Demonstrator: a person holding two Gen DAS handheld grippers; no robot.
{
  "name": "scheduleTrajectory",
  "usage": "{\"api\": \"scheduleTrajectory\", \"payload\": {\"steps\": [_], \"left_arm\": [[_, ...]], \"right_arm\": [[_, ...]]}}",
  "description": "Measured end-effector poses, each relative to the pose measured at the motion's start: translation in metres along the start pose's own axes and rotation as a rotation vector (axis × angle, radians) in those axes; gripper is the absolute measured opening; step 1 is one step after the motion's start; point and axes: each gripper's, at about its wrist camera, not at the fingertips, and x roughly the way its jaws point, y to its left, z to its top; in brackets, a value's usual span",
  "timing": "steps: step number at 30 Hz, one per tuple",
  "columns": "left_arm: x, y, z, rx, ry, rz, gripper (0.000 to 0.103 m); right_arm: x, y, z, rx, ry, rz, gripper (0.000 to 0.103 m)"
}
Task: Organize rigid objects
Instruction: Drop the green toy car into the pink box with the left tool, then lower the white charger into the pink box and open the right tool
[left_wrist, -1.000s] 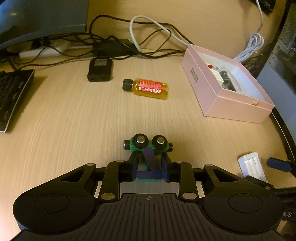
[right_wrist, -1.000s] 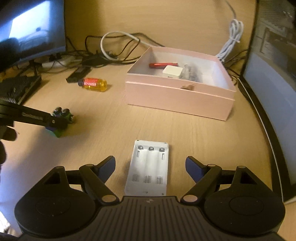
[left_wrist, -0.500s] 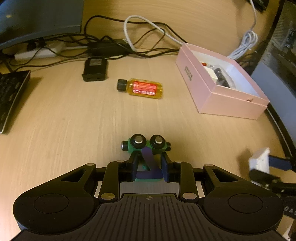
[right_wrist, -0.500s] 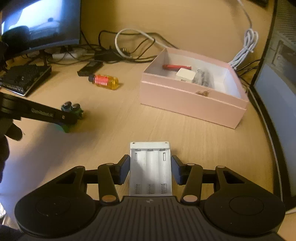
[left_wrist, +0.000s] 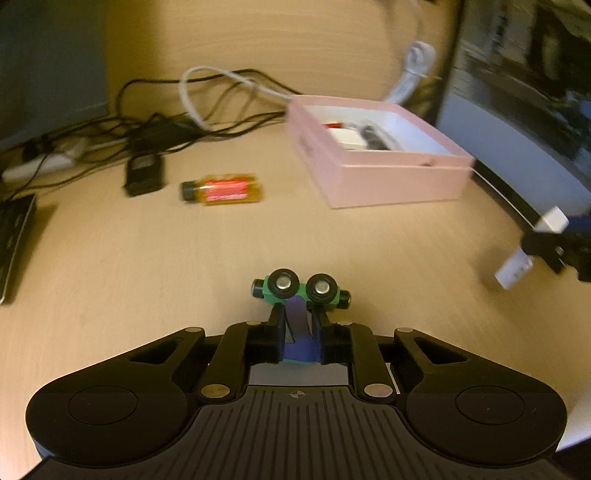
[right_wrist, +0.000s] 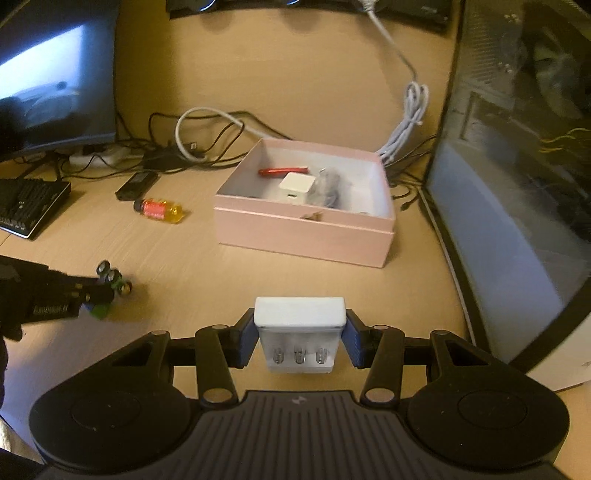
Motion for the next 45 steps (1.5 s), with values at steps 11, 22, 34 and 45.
{"api": "scheduleTrajectory", "payload": {"steps": [11,22,34,45], "left_arm": [[-0.006,-0.029,0.060,0.033,-0.081,-0.130,0.018],[0.088,-0.055,0.190,0.237,-0.071,-0.043,0.018],[0.123,-0.040,0.194,0.028,-0.015,-0.017,0.020],[0.015,-0.018,0.097,-0.072,-0.034,-0.108,0.020]], "right_arm": [[-0.014,-0.020,-0.014,0.076,0.014,-0.044,0.048],[-0.031,-0.041,-0.039,0.118,0.034,-0.109,0.047],[-0.036,-0.077,-0.050,0.192,0.042,-0.149,0.047],[-0.010,-0.076,0.058,0.127,-0.159,-0.006,0.047]]}}
